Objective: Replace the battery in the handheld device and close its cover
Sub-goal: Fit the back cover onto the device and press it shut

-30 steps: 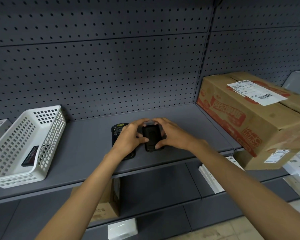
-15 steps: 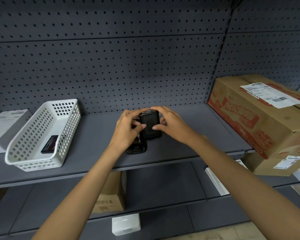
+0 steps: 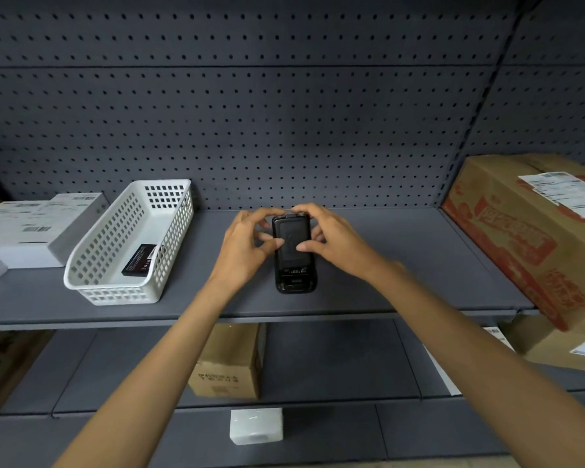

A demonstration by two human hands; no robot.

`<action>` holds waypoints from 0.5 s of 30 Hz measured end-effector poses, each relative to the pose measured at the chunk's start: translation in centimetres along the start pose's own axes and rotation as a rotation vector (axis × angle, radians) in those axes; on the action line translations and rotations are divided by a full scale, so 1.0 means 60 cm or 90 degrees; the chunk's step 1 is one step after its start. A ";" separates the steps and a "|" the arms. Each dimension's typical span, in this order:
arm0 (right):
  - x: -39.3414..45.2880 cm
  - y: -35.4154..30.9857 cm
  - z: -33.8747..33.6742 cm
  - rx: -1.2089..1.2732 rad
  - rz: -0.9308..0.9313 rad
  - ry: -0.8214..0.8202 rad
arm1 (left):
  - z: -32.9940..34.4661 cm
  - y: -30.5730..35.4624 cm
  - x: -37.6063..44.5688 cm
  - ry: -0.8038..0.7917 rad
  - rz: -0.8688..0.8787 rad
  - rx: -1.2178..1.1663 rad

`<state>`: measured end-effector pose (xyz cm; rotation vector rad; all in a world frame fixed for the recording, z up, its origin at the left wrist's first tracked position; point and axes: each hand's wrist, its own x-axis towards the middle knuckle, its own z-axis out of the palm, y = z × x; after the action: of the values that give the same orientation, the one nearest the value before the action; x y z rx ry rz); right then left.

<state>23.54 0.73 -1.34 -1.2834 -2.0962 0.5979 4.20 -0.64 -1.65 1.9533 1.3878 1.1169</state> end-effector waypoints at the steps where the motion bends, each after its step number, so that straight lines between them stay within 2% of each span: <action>1: 0.001 -0.001 0.000 0.001 0.002 -0.001 | -0.001 -0.002 0.001 0.003 -0.005 -0.003; 15: 0.003 0.007 0.002 0.000 0.032 -0.019 | 0.011 -0.018 0.005 -0.012 -0.018 -0.030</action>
<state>23.65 1.07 -1.64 -1.3372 -2.0930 0.6423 4.20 0.10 -2.73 1.9005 1.3620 1.1054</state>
